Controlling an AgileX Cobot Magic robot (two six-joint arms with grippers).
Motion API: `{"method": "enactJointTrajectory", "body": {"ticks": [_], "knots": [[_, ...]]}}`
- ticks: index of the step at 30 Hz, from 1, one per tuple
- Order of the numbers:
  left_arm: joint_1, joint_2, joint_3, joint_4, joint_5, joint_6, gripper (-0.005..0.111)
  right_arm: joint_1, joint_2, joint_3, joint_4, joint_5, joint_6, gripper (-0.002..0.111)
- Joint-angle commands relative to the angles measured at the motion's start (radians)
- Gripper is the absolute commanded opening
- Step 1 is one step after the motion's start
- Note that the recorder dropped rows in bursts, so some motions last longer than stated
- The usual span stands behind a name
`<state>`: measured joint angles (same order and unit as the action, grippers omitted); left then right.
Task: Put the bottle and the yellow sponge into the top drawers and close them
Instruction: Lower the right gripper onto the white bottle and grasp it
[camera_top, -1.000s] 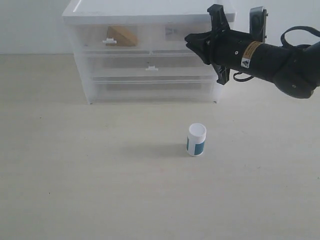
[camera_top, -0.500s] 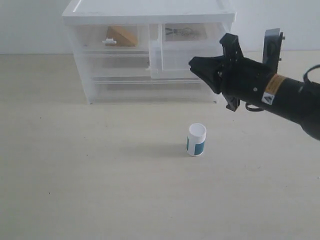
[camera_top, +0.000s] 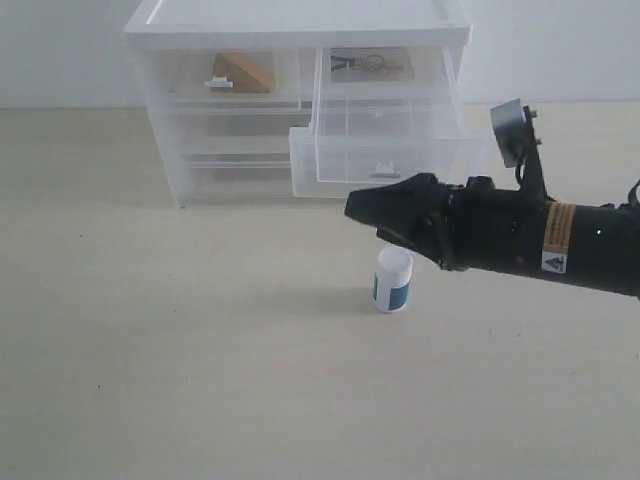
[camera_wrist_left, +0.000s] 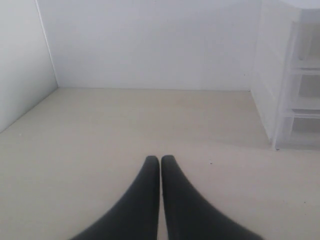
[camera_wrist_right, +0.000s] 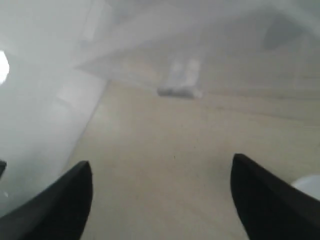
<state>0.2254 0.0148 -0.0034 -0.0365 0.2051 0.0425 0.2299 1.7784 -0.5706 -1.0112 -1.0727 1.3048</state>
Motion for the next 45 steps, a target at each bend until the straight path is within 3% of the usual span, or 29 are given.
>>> {"method": "enactJointTrajectory", "body": {"ticks": [1, 9, 14, 17, 23, 33, 36, 41, 45], "knots": [[-0.002, 0.004, 0.003, -0.007, -0.004, -0.009, 0.004, -0.001, -0.013, 0.005, -0.145, 0.004, -0.115, 0.075], [-0.002, 0.004, 0.003, -0.007, -0.004, -0.009, 0.004, -0.001, -0.098, 0.149, 0.065, 0.032, -0.51, 0.076], [-0.002, 0.004, 0.003, -0.007, -0.004, -0.009, 0.004, -0.001, -0.149, 0.192, 0.314, 0.189, -0.869, 0.076], [-0.002, 0.004, 0.003, -0.007, -0.004, -0.009, 0.004, -0.001, -0.11, 0.184, 0.355, 0.225, -0.915, 0.076], [-0.002, 0.004, 0.003, -0.007, -0.004, -0.009, 0.004, -0.001, 0.045, 0.17, 0.291, 0.066, -1.006, 0.076], [-0.002, 0.004, 0.003, -0.007, -0.004, -0.009, 0.004, -0.001, 0.233, -0.008, 0.145, 0.188, -1.009, 0.074], [-0.002, 0.004, 0.003, -0.007, -0.004, -0.009, 0.004, -0.001, 0.246, -0.033, 0.138, 0.198, -1.009, 0.054], [-0.002, 0.004, 0.003, -0.007, -0.004, -0.009, 0.004, -0.001, 0.244, -0.035, 0.055, 0.135, -0.955, 0.0], [-0.002, 0.004, 0.003, -0.007, -0.004, -0.009, 0.004, -0.001, 0.202, -0.035, -0.216, -0.059, -0.893, 0.001]]}}
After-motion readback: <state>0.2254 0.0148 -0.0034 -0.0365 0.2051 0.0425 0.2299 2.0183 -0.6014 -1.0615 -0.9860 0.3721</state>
